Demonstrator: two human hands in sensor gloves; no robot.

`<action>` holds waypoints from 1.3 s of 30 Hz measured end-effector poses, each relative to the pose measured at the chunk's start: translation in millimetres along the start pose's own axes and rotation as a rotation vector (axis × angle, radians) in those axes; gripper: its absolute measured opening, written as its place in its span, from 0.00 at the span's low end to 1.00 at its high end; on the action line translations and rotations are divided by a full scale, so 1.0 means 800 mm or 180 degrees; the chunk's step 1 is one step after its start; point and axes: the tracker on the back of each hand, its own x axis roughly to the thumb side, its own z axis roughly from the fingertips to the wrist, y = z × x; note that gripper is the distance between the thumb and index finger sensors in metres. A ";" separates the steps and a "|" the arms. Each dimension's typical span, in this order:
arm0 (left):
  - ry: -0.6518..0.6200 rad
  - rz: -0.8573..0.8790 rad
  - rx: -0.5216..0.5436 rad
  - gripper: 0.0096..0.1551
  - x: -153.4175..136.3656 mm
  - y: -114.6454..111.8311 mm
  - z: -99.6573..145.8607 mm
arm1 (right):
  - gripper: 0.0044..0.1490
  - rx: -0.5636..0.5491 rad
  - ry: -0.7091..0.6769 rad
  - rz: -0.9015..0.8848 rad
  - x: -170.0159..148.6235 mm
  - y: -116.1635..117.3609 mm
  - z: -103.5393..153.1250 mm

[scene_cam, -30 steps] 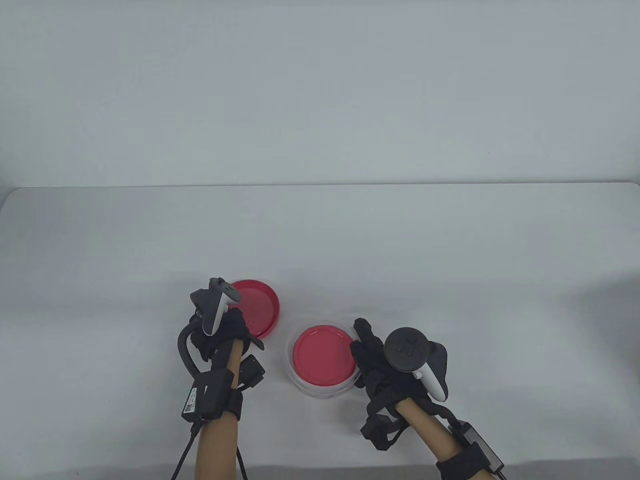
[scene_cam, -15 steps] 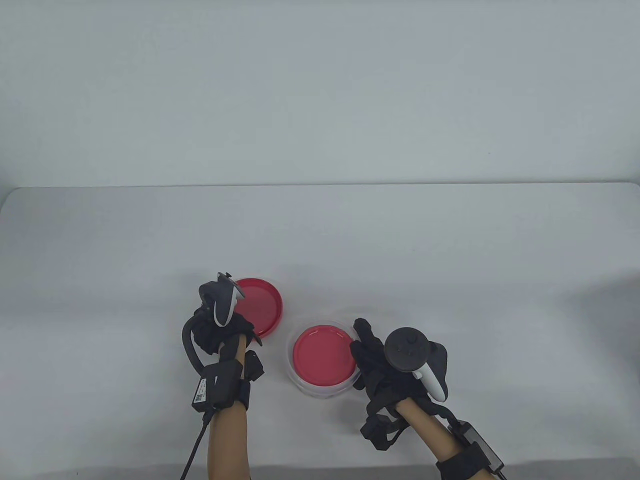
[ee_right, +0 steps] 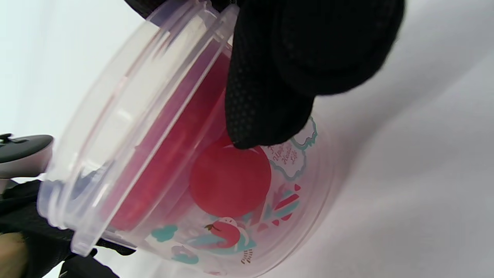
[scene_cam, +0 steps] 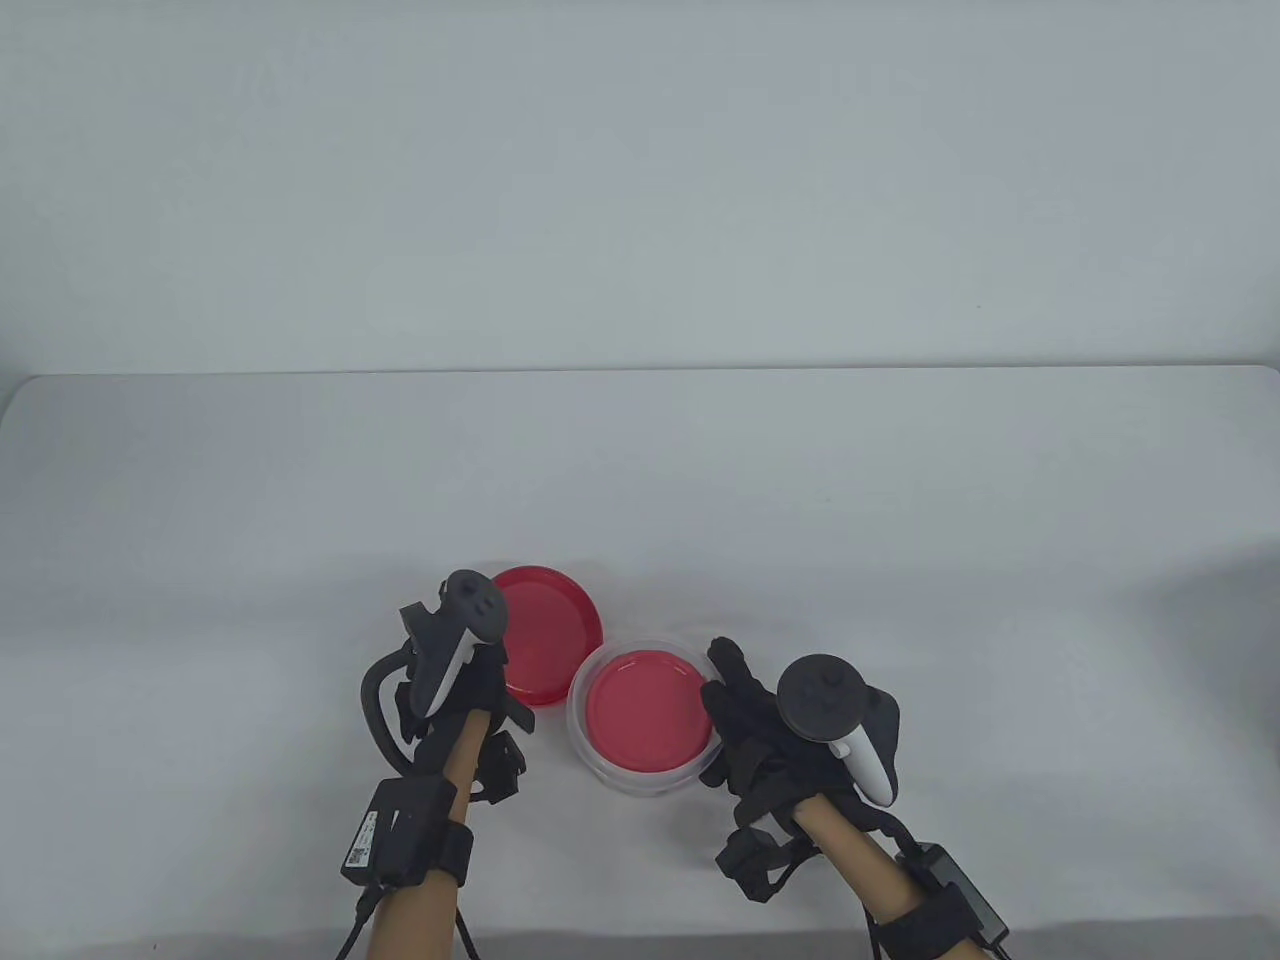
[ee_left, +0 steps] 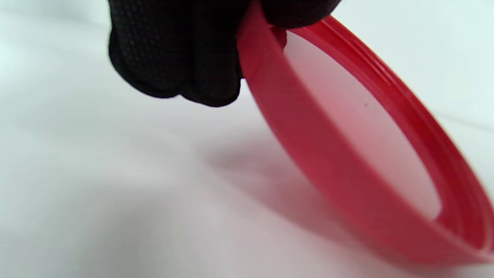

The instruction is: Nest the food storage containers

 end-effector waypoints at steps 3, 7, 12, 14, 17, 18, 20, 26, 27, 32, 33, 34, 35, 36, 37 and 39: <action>-0.0294 -0.0070 0.0164 0.36 0.014 0.012 0.018 | 0.38 0.0005 0.0017 -0.0070 -0.001 0.000 0.001; -0.0684 -0.0058 0.0348 0.34 0.031 0.028 0.045 | 0.38 0.0016 0.0042 -0.0156 -0.001 0.000 0.001; -0.1260 -0.0028 0.0451 0.30 0.049 0.034 0.081 | 0.38 0.0039 0.0066 -0.0236 -0.002 0.000 0.001; -0.1556 -0.0095 0.0481 0.32 0.057 0.030 0.098 | 0.38 0.0042 0.0072 -0.0262 -0.002 -0.001 0.001; -0.1891 -0.0204 0.0388 0.33 0.066 0.020 0.119 | 0.38 0.0067 0.0085 -0.0312 -0.003 -0.002 0.001; -0.1982 -0.0259 0.0338 0.33 0.068 0.016 0.126 | 0.38 0.0075 0.0090 -0.0332 -0.004 -0.002 0.000; -0.2171 -0.0315 0.0280 0.34 0.071 0.010 0.134 | 0.38 0.0102 0.0097 -0.0376 -0.005 -0.003 0.000; -0.2612 -0.0515 0.0482 0.34 0.071 -0.010 0.158 | 0.38 0.0201 0.0129 -0.0507 -0.008 -0.005 -0.002; -0.2650 -0.0636 0.0500 0.34 0.071 -0.014 0.161 | 0.38 0.0225 0.0134 -0.0531 -0.009 -0.005 -0.002; -0.2820 -0.1021 0.0584 0.33 0.078 -0.027 0.173 | 0.38 0.0406 0.0181 -0.0784 -0.015 -0.009 -0.004; -0.2868 -0.1039 0.0585 0.33 0.081 -0.027 0.176 | 0.37 0.0468 0.0206 -0.0910 -0.017 -0.010 -0.004; -0.2887 -0.1045 0.0574 0.33 0.083 -0.028 0.177 | 0.37 0.0495 0.0223 -0.0978 -0.019 -0.011 -0.005; -0.2925 -0.1039 0.0545 0.33 0.085 -0.028 0.178 | 0.37 0.0533 0.0257 -0.1094 -0.022 -0.012 -0.005; -0.2971 -0.1022 0.0527 0.33 0.086 -0.028 0.179 | 0.36 0.0547 0.0276 -0.1144 -0.023 -0.012 -0.005; -0.2979 -0.0990 0.0494 0.33 0.088 -0.030 0.181 | 0.36 0.0538 0.0312 -0.1198 -0.025 -0.013 -0.006; -0.2961 -0.1083 0.0490 0.33 0.089 -0.031 0.183 | 0.36 0.0531 0.0324 -0.1202 -0.027 -0.013 -0.007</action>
